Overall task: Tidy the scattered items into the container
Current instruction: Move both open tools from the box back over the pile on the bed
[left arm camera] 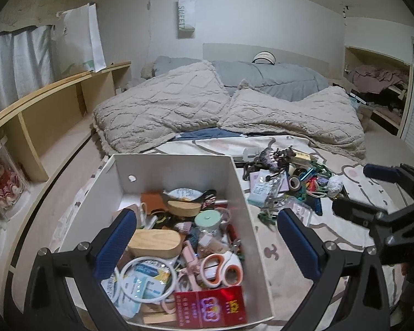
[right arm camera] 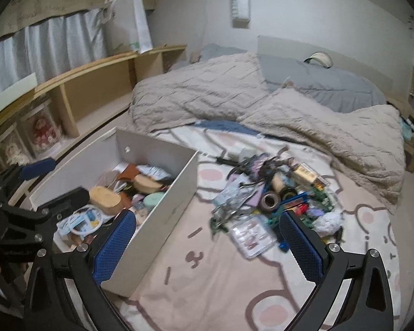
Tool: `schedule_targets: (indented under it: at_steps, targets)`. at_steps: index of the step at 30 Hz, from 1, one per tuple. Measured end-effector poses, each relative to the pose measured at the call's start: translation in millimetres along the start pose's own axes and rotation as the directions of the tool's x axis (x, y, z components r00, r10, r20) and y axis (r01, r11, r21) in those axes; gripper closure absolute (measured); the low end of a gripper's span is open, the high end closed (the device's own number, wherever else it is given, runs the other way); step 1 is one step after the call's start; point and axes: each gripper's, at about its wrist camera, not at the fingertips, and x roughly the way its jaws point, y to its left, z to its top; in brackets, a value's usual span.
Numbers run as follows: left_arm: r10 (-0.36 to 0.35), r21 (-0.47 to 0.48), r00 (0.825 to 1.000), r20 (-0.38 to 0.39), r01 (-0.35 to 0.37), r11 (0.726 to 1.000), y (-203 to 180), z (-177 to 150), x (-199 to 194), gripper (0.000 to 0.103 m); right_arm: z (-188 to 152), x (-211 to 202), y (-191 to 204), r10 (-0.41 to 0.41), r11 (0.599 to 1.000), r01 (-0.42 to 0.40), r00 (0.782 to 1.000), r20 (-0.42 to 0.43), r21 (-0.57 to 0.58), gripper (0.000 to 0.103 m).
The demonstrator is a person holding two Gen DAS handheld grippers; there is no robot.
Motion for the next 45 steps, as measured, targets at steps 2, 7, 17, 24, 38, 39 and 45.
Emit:
schedule_targets:
  at_steps: [2,7,17,24,38,39,45]
  targets:
    - [-0.007,0.004,1.0,0.006,0.007,1.0,-7,4,0,0.0,0,-3,-7,-0.018,1.0,0.018,1.0,0.014,-0.004,0.0]
    - [-0.025,0.02,0.999,0.022,0.024,1.0,-25,15,-1,0.0,1,-7,-26,-0.044,0.999,0.043,0.999,0.02,0.008,0.0]
    - [-0.028,0.102,0.999,0.027,0.025,0.994,-70,36,10,0.0,14,-10,-76,-0.113,0.992,0.113,0.994,0.001,0.058,0.0]
    - [-0.082,0.129,0.997,-0.013,0.084,0.988,-98,64,30,0.0,33,1,-124,-0.204,0.975,0.207,0.978,-0.036,0.08,0.0]
    - [0.0,0.18,0.987,-0.161,0.029,0.983,-147,66,133,0.0,-21,92,-208,-0.3,0.937,0.336,0.913,-0.277,0.094,0.0]
    - [0.009,0.183,0.984,-0.18,0.025,0.983,-150,61,143,0.0,-30,99,-211,-0.297,0.936,0.339,0.906,-0.303,0.097,0.0]
    - [0.074,0.224,0.964,-0.254,-0.016,0.974,-164,35,185,0.0,-71,130,-226,-0.274,0.933,0.344,0.871,-0.408,0.107,0.0]
